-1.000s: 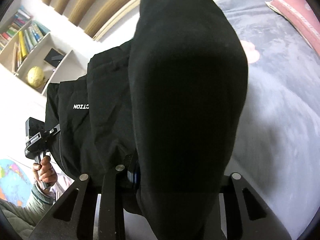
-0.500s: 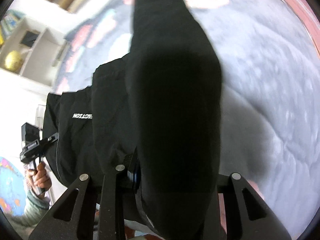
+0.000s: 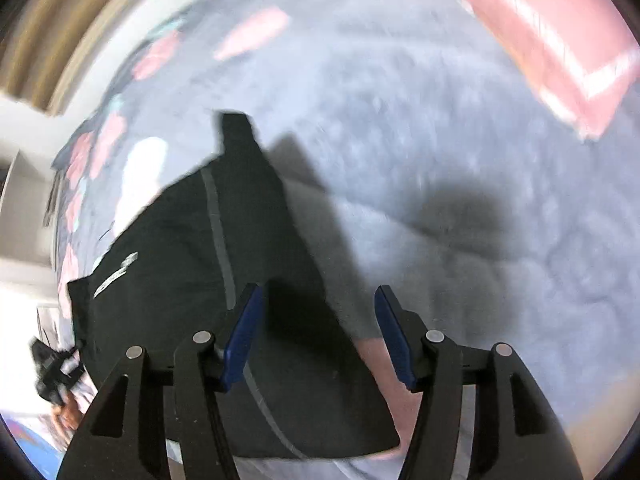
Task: Fold large clothes
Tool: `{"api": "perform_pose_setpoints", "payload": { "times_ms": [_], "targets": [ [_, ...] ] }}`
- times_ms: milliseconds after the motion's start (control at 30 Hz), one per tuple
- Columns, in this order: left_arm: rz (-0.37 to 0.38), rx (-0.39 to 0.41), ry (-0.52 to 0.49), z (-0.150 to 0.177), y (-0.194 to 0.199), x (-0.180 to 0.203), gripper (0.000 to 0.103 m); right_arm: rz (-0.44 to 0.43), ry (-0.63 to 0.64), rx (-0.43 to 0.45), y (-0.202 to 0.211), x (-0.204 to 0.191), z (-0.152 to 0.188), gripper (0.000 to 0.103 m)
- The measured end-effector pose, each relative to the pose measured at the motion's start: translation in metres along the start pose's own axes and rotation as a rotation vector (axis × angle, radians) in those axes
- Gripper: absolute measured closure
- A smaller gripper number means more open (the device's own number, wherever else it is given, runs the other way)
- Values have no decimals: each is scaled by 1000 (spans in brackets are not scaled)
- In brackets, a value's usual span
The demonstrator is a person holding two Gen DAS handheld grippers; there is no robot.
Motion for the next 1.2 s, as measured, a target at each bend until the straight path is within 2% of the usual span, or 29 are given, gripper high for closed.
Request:
{"api": "perform_pose_setpoints", "payload": {
  "times_ms": [67, 100, 200, 233, 333, 367, 400, 500, 567, 633, 767, 933, 1033, 1133, 1200],
  "targets": [
    [-77, 37, -136, 0, 17, 34, 62, 12, 73, 44, 20, -32, -1, 41],
    [-93, 47, -191, 0, 23, 51, 62, 6, 105, 56, 28, -48, 4, 40],
    [-86, 73, -373, 8, 22, 114, 56, -11, 217, 69, 30, -111, 15, 39],
    [-75, 63, -403, 12, 14, 130, 49, 5, 252, 73, 26, -122, 20, 38],
    [-67, -11, -469, 33, -26, 156, 48, 74, 374, 65, -4, -162, 44, 38],
    [-97, -46, -497, 40, -43, 162, 48, 103, 417, 46, -21, -169, 54, 38],
    [-159, -85, -528, 50, -65, 162, 48, 136, 451, 30, -36, -175, 63, 38],
    [-269, -117, -532, 62, -104, 147, 48, 203, 499, -37, -79, -180, 83, 39],
    [-272, -108, -506, 61, -121, 135, 48, 232, 506, -51, -99, -173, 91, 38],
    [-265, -98, -483, 56, -125, 129, 48, 247, 520, -29, -108, -172, 95, 37],
    [-284, -101, -504, 51, -129, 129, 48, 247, 483, -38, -109, -169, 95, 37],
    [-234, -122, -488, 49, -108, 133, 48, 186, 427, -75, -90, -166, 88, 37],
    [-169, -128, -513, 57, -87, 144, 48, 133, 408, -29, -64, -167, 84, 37],
    [-156, -144, -576, 72, -77, 153, 48, 156, 415, -2, -58, -165, 81, 35],
    [-169, -183, -591, 83, -85, 152, 48, 182, 407, -26, -70, -157, 82, 35]
  ]
}}
Point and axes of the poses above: each gripper's, at about its wrist camera, not at the fingertips, and y roughly against the way its jaws point, x to its right, z to its underside, the point moved 4 cm from there along -y, roughly the way its jaws point, and after that the axes turned 3 degrees about -y, right-handed, at the moved point
